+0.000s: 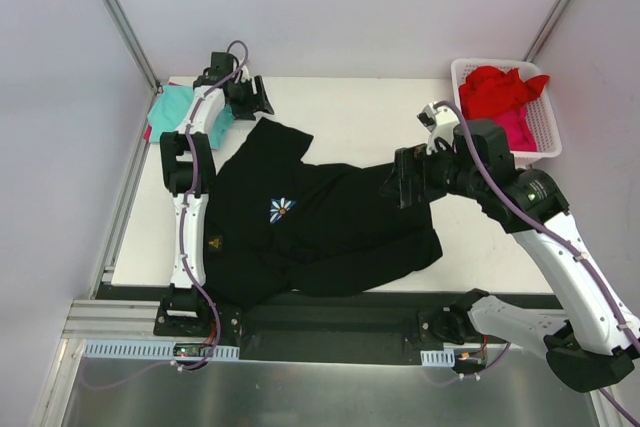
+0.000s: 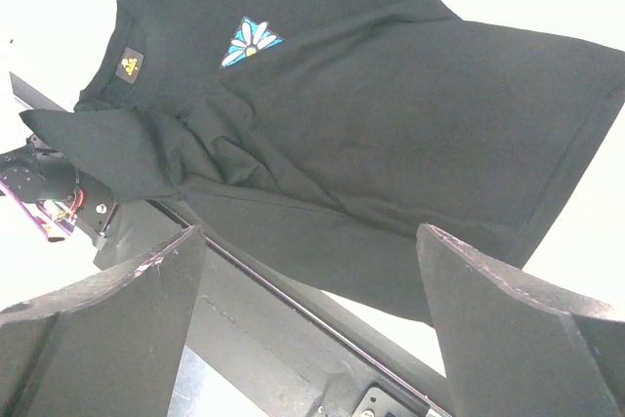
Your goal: Fold and stack the t-shirts
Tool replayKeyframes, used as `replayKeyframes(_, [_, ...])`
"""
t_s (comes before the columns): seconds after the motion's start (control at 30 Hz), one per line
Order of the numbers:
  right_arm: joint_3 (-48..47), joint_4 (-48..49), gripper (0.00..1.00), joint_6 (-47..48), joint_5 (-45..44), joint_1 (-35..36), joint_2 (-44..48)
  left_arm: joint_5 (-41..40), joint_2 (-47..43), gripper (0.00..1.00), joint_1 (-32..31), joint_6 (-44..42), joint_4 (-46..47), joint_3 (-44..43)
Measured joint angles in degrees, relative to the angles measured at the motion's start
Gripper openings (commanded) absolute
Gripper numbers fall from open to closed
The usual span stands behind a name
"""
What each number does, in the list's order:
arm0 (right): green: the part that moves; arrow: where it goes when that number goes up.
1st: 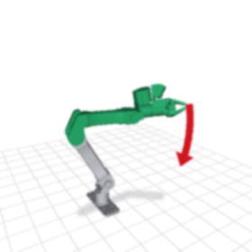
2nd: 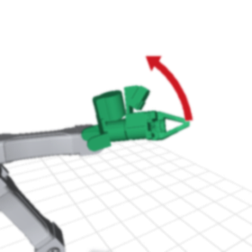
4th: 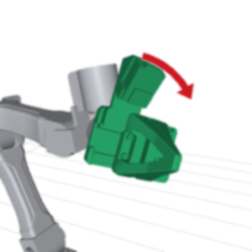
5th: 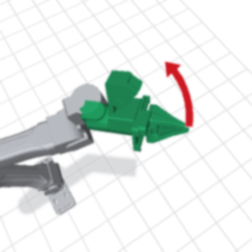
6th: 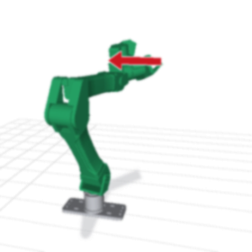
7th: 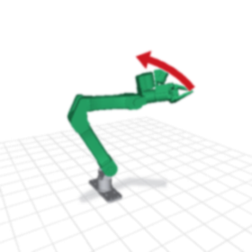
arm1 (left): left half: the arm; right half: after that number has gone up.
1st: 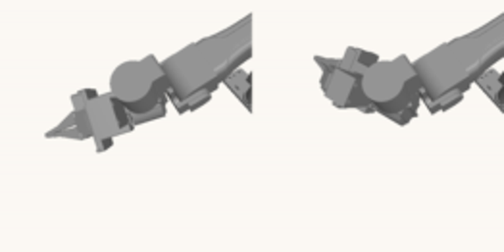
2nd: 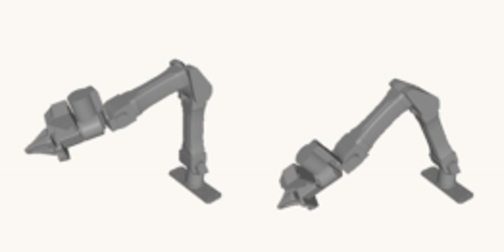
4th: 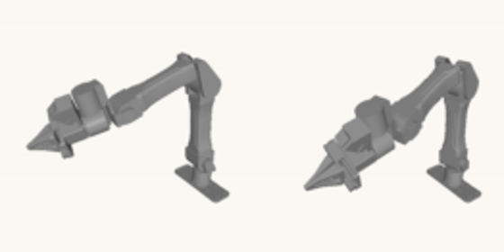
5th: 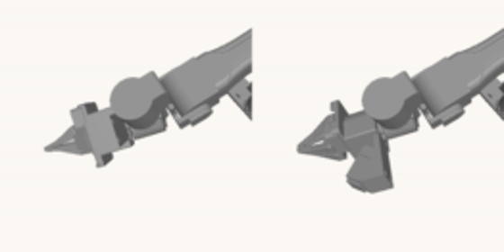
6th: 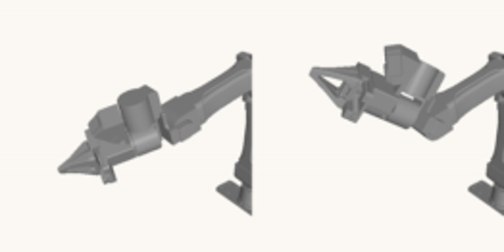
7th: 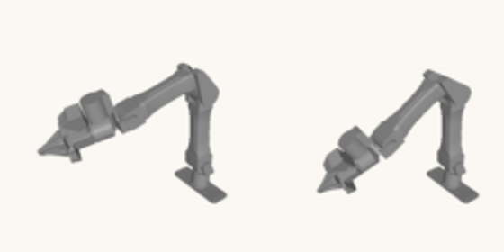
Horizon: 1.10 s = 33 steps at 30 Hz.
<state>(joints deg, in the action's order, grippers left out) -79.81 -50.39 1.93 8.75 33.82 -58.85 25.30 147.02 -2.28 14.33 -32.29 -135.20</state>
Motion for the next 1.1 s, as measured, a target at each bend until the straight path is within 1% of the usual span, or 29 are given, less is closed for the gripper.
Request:
replayKeyframes(0.17, [0.0,0.0,0.93,0.0,0.6,0.0,-0.5,4.0,1.9,0.65,1.2,3.9,0.8,0.0])
replayKeyframes(0.37, [0.0,-0.1,0.92,0.0,0.6,0.0,-0.1,5.1,1.9,0.64,1.6,5.9,0.7,0.0])
replayKeyframes(0.5, [0.0,-0.4,0.93,0.0,0.5,0.0,0.5,6.4,1.9,0.59,1.6,6.2,0.6,0.2])
replayKeyframes(0.53, [0.0,-0.4,0.92,0.0,0.5,0.0,0.6,6.8,1.9,0.55,1.6,6.3,0.6,0.3])
replayKeyframes(0.6, [-0.1,-0.4,0.92,0.0,0.5,0.0,0.6,7.3,1.9,0.54,1.5,6.3,0.7,1.0])
replayKeyframes(0.63, [-0.1,-0.4,0.92,0.0,0.5,0.0,0.6,7.7,1.9,0.5,1.5,6.4,0.8,1.3])
replayKeyframes(0.73, [-0.1,-0.4,0.93,0.0,0.5,0.0,0.7,7.8,1.9,0.43,1.5,6.5,1.2,1.8])
replayKeyframes(0.77, [-0.1,-0.5,0.92,0.0,0.5,0.0,0.8,7.8,1.9,0.35,1.5,6.5,1.4,2.1])
replayKeyframes(0.83, [-0.1,-0.5,0.92,0.0,0.6,0.0,0.9,7.7,1.9,0.3,1.5,6.5,1.5,2.3])
replayKeyframes(0.87, [-0.2,-0.5,0.92,0.0,0.6,0.0,1.0,7.6,1.9,0.23,1.5,6.4,1.5,2.5])
replayKeyframes(0.93, [-0.2,-0.5,0.92,0.0,0.6,0.0,1.1,7.7,1.9,0.18,1.6,6.5,1.6,3.0])
replayKeyframes(0.97, [-0.2,-0.5,0.92,0.0,0.6,0.0,1.2,7.5,1.9,0.13,1.6,6.5,1.5,3.0])
replayKeyframes(1.07, [-0.2,-0.5,0.92,0.0,0.7,0.0,1.3,7.1,1.9,0.1,1.6,6.3,1.4,3.2])
replayKeyframes(1.1, [-0.2,-0.5,0.92,0.0,0.7,0.0,1.4,7.0,1.9,0.06,1.6,6.3,1.4,3.2])
